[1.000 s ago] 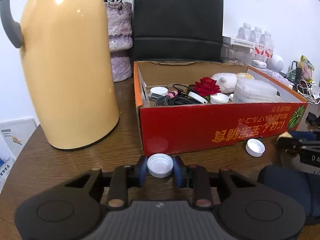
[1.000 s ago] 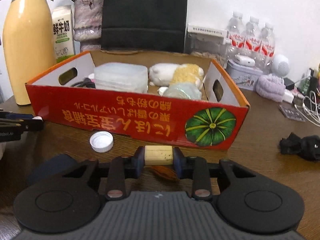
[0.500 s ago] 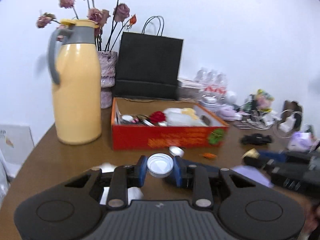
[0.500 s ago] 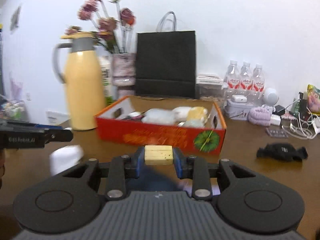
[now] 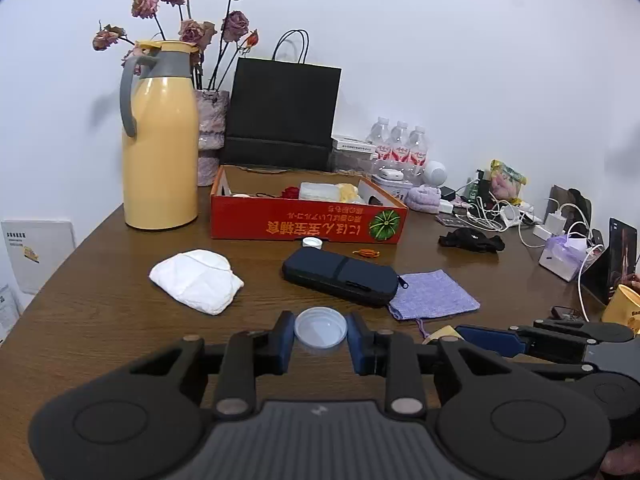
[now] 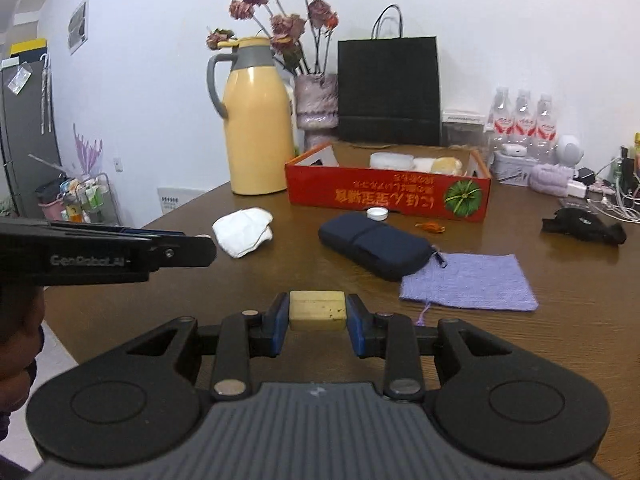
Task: Organize objects
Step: 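Carry the bottle cap and yellow block into the box and open both grippers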
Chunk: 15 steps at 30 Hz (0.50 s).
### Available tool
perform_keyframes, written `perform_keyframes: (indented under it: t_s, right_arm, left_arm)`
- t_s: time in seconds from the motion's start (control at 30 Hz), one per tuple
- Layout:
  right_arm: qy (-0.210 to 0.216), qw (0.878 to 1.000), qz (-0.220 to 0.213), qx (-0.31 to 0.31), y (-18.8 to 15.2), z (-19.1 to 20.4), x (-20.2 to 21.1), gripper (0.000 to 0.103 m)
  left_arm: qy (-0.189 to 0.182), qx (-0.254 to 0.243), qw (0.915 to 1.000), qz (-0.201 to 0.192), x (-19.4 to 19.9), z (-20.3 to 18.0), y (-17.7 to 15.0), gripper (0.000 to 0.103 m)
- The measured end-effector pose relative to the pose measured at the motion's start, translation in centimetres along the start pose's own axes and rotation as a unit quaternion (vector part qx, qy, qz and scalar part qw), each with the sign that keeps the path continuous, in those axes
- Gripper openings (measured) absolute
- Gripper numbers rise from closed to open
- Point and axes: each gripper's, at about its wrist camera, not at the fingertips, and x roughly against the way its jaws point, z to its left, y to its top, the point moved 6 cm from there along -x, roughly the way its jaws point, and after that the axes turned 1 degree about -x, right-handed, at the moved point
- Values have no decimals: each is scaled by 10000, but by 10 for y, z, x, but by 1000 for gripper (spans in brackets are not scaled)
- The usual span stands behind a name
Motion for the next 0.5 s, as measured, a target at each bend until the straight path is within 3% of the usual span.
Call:
perform_keyframes:
  t_s: [0.27,0.33,0.5]
  right_arm:
    - [-211,9995,194,-137,4,-23,-26,31]
    - [-221,9996,113,-142,19,-33,-35,31]
    - [-284,9989,-355,-86,97,-72,-81,31]
  left_arm:
    - [-28,163,9996,208,-35,19,7,27]
    - [-52,160,9998,85,-47,28,26,27]
    - [-245,-9,9992,-329,-100,45,104,27]
